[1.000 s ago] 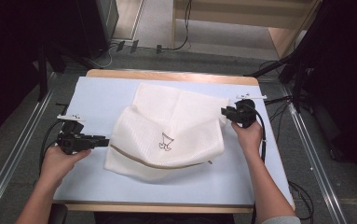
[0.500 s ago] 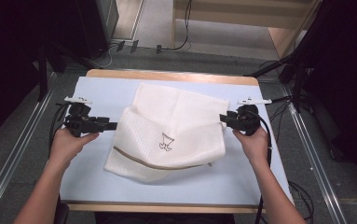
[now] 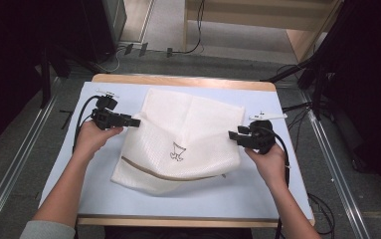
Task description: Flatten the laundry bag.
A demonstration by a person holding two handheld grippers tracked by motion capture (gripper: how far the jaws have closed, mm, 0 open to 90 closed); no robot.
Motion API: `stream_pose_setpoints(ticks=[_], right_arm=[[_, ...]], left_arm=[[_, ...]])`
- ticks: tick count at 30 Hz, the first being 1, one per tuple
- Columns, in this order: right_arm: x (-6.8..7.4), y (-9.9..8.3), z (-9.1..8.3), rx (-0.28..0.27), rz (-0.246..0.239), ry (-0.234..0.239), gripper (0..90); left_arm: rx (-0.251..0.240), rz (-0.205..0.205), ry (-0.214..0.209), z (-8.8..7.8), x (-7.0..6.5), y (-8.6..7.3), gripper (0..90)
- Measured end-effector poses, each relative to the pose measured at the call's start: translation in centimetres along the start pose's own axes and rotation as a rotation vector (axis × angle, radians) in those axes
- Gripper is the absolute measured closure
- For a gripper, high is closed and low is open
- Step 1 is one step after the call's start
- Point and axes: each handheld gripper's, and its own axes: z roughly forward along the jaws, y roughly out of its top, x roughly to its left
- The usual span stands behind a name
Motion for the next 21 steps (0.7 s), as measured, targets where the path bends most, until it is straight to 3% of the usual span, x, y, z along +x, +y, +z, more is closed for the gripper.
stream_pose_setpoints(ticks=[2, 4, 7, 11, 15, 18, 21], right_arm=[[0.2, -0.3, 0.2, 0.016, 0.002, 0.004, 54.1], [0.2, -0.7, 0.5, 0.035, 0.014, 0.011, 53.9], [0.3, -1.3, 0.7, 0.063, 0.024, 0.024, 55.3], [0.1, -2.3, 1.2, 0.106, 0.041, 0.047, 60.0], [-0.1, -3.0, 2.0, 0.146, 0.066, 0.063, 67.7], [0.0, -3.3, 2.7, 0.183, 0.046, 0.061, 79.8], [0.0, -3.5, 3.5, 0.203, 0.039, 0.059, 84.4]], left_arm=[[0.013, -0.018, -0.025, 0.6, 0.2, 0.2, 46.5], [0.029, -0.008, -0.038, 1.0, 0.2, 0.1, 64.1], [0.052, 0.003, -0.03, 1.3, 0.1, 0.1, 82.6], [0.06, -0.016, -0.045, 1.5, 0.5, -0.2, 86.7], [0.068, -0.01, -0.024, 1.7, 0.7, -0.5, 86.9], [0.067, -0.008, -0.018, 1.9, 0.8, -0.7, 86.9], [0.064, -0.006, -0.002, 2.1, 0.9, -0.7, 87.0]])
